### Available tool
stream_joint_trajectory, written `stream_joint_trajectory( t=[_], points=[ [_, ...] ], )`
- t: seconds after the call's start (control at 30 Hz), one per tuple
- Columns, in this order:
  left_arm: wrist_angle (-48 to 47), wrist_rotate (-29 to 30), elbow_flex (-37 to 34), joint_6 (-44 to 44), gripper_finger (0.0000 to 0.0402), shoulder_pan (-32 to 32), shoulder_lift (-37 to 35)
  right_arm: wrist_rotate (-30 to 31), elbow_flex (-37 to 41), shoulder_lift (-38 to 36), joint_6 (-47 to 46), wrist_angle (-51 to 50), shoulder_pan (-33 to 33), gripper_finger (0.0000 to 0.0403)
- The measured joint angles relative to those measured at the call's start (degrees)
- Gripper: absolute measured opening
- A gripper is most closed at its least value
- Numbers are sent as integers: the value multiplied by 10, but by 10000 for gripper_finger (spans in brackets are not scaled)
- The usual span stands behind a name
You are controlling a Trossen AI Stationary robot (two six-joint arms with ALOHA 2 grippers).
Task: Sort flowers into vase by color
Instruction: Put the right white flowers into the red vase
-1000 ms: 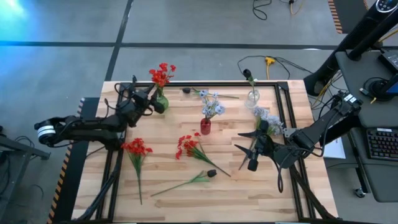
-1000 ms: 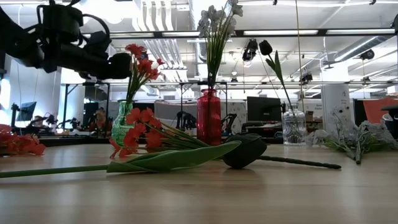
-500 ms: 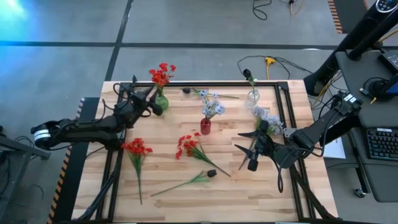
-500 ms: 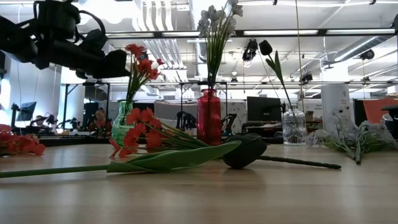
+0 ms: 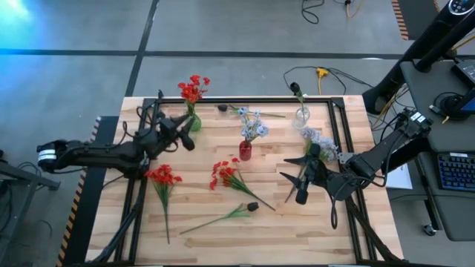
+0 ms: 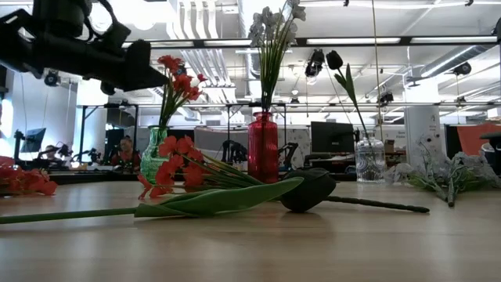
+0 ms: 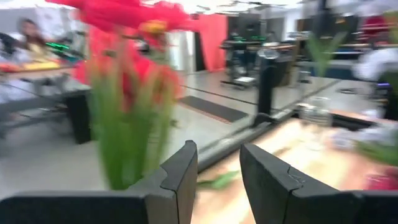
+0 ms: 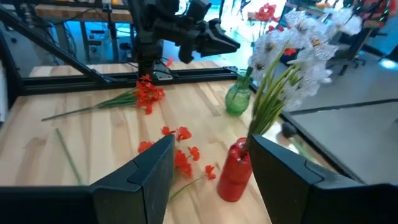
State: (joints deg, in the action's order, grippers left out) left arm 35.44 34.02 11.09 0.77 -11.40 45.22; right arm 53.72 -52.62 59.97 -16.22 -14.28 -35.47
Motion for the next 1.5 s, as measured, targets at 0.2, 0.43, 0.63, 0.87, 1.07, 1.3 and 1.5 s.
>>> stream_joint_trajectory(
  t=[0.2,0.43,0.63,0.87,1.07,1.3,1.5],
  points=[
    [-5,-2,0,-33,106,107,-7,-31,0,0,-49,0,6,199],
    [-6,-1,30,-21,106,213,-6,-105,0,0,-114,-6,32,199],
    [-116,0,116,32,106,249,-4,-154,0,0,-178,-11,52,199],
    [-392,1,255,12,106,249,32,-214,0,5,-311,-58,65,199],
    [-476,1,299,-3,106,249,70,-274,0,23,-464,-136,67,199],
    [-491,1,305,14,106,249,89,-322,0,63,-665,-247,74,199],
    [-531,18,305,19,106,249,88,-372,0,100,-766,-300,96,198]
  ],
)
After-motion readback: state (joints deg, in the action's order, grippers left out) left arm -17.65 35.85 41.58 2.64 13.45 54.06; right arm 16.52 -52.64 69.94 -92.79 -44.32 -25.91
